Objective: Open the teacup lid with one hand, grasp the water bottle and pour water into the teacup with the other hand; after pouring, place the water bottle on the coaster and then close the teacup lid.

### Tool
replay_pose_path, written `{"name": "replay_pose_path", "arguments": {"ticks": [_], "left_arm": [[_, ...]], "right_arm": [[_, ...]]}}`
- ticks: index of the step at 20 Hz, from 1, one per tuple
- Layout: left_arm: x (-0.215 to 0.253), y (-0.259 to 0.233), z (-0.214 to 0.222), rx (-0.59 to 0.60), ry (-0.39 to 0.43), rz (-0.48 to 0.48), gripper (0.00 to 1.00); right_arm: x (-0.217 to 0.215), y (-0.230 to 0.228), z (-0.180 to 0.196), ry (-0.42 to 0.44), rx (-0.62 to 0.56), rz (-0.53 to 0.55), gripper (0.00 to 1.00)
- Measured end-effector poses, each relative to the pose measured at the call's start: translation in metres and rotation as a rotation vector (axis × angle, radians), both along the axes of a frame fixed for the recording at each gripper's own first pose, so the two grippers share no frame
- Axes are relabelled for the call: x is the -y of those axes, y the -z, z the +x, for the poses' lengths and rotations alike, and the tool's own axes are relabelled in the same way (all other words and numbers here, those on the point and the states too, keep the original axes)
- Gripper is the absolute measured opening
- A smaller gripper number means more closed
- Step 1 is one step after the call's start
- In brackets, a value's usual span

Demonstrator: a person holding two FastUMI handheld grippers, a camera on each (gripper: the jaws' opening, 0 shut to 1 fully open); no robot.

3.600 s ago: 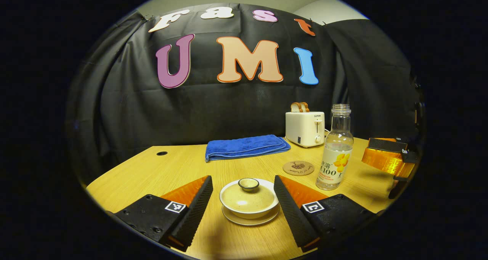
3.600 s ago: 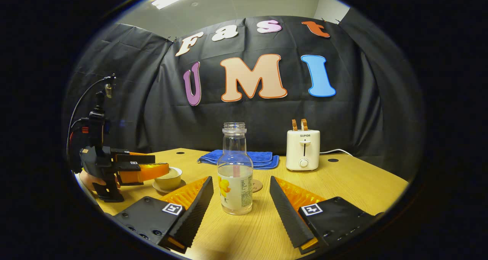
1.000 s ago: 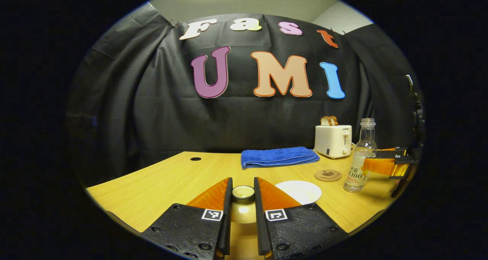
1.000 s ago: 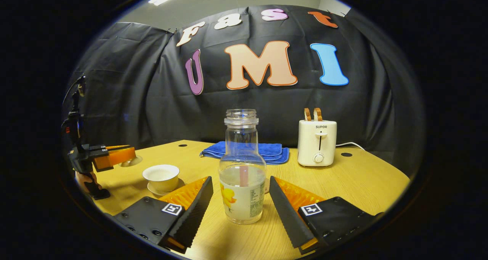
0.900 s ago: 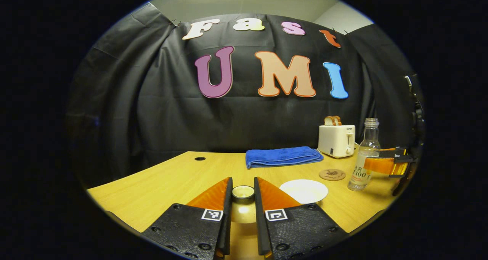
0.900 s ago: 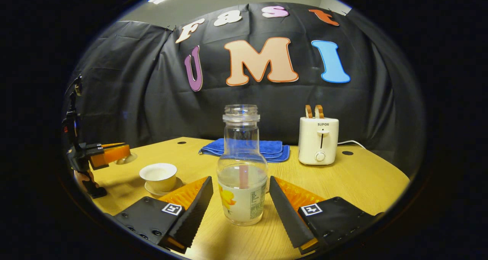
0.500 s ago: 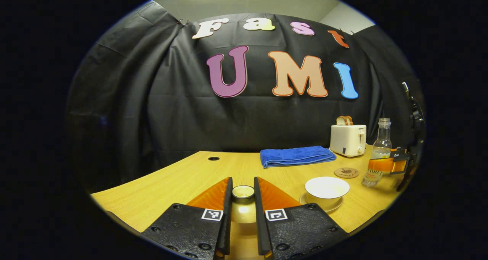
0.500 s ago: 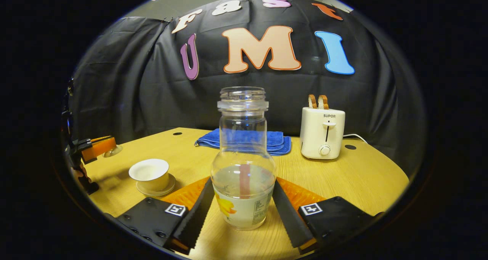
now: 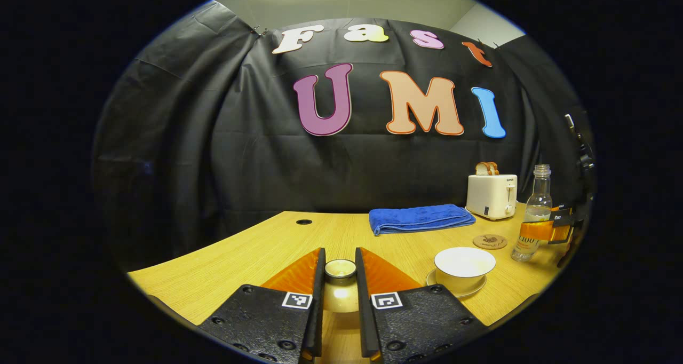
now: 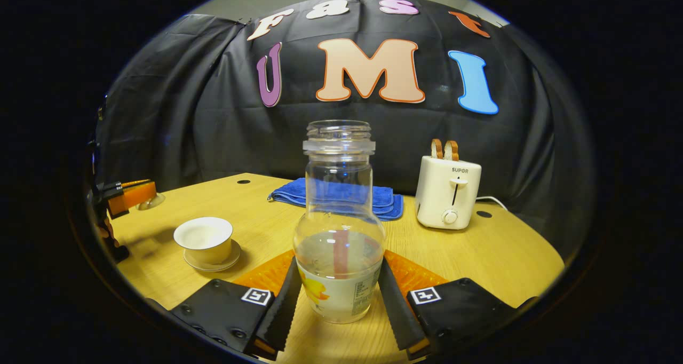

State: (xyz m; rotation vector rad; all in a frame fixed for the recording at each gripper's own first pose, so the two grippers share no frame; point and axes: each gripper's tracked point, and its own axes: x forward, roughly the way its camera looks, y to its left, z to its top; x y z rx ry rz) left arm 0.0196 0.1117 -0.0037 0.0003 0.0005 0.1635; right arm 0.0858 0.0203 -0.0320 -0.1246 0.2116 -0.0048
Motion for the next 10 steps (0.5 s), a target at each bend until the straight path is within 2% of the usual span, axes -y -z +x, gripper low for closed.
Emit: {"name": "replay_pose_path", "arguments": {"ticks": [6,10], "left_arm": [[0.005,-0.001,0.001,0.002,0.021,0.000,0.25],[0.004,0.000,0.001,0.001,0.023,-0.001,0.25]], "right_arm": [[0.004,-0.010,0.004,0.036,0.030,-0.283,0.78],[-0.010,-0.018,0.008,0.014,0.051,-0.441,0.78]]}}
